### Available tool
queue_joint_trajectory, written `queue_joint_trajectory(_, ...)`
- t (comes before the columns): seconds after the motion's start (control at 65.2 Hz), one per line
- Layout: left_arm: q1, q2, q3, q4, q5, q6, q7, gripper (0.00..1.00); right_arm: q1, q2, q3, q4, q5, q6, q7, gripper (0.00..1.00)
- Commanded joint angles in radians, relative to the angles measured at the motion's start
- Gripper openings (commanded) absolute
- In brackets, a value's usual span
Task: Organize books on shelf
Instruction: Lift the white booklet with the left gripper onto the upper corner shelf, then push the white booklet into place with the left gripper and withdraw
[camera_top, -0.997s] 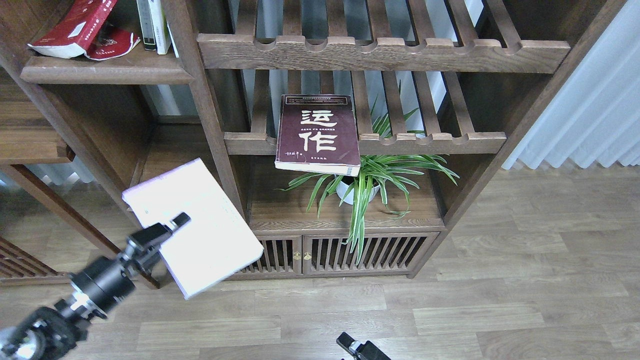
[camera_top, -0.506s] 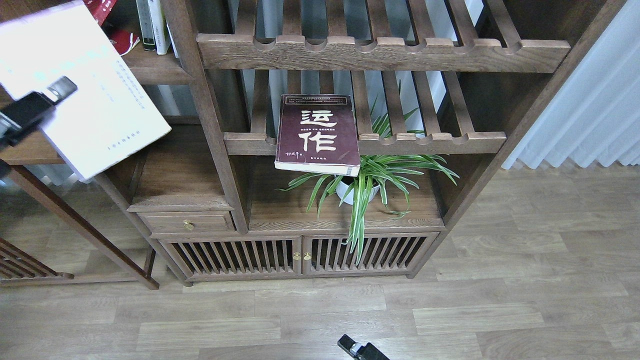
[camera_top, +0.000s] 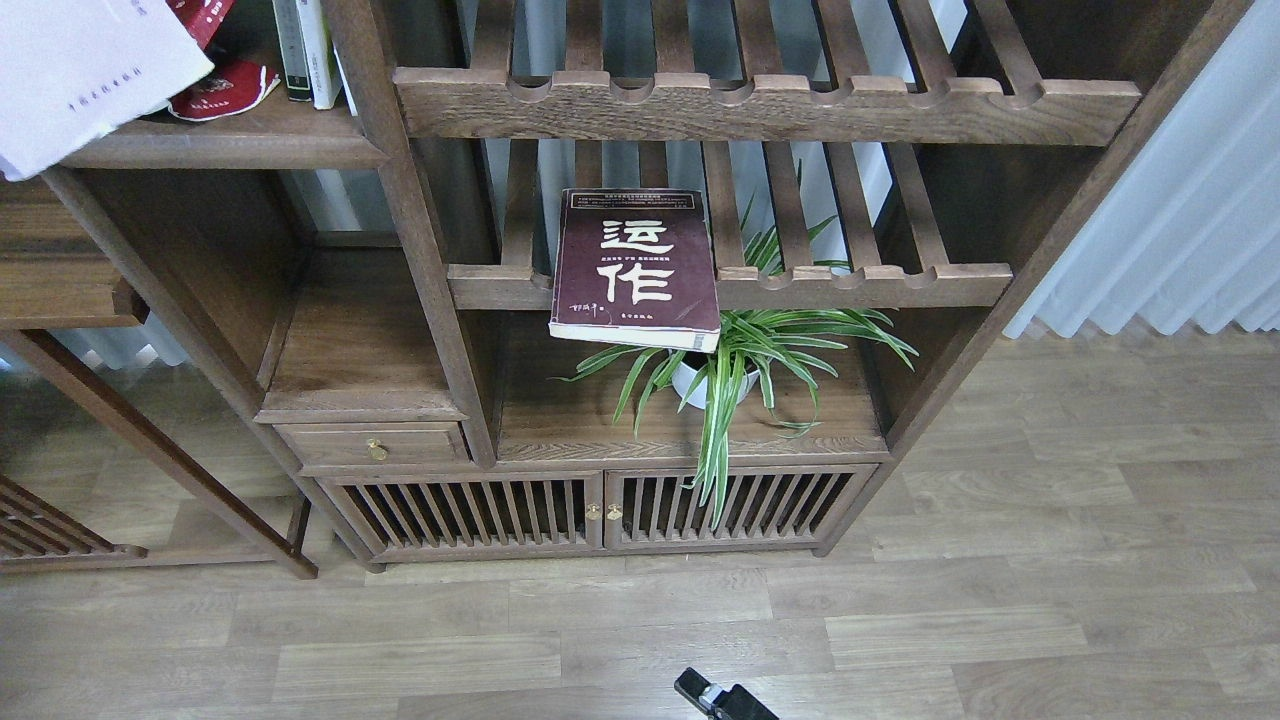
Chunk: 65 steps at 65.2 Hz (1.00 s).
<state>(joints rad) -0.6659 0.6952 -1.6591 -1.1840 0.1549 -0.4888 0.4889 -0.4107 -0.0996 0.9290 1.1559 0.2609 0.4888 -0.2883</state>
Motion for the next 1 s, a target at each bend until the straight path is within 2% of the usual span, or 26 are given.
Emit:
queue_joint_trajectory(0.0,-0.096,-0.045,0.027,0.058,0.081,0.0,0.0,0.02,0.0,0.0,0.001,0.001,0.001,0.0,0.0,0.99)
queue_joint_trajectory(0.261,-0.346,-0.189,0.11,0.231,0.327,0.0,0.0,0.02,0.001,-0.002,-0.004,0.002,0.0,0.0,0.0,0.98)
queue_joint_trajectory(0.276,-0.391,-0.221,0.11,0.265,0.377,0.0,0.0,0.02,0.001,-0.002,-0.003,0.002,0.0,0.0,0.0,0.99)
queue_joint_trajectory(0.414,-0.463,-0.243,0.104,0.314,0.449,0.0,0.0,0.02,0.001,-0.002,-0.001,0.002,0.0,0.0,0.0,0.99)
queue_joint_trajectory(0.721,-0.521,-0.243,0.104,0.441,0.465,0.0,0.0,0.03,0.004,0.006,-0.006,0.002,0.0,0.0,0.0,0.99)
queue_joint_trajectory(0.981,-0.526,-0.244,0.111,0.49,0.471,0.0,0.0,0.03,0.013,0.004,-0.007,0.004,0.0,0.0,0.0,0.98)
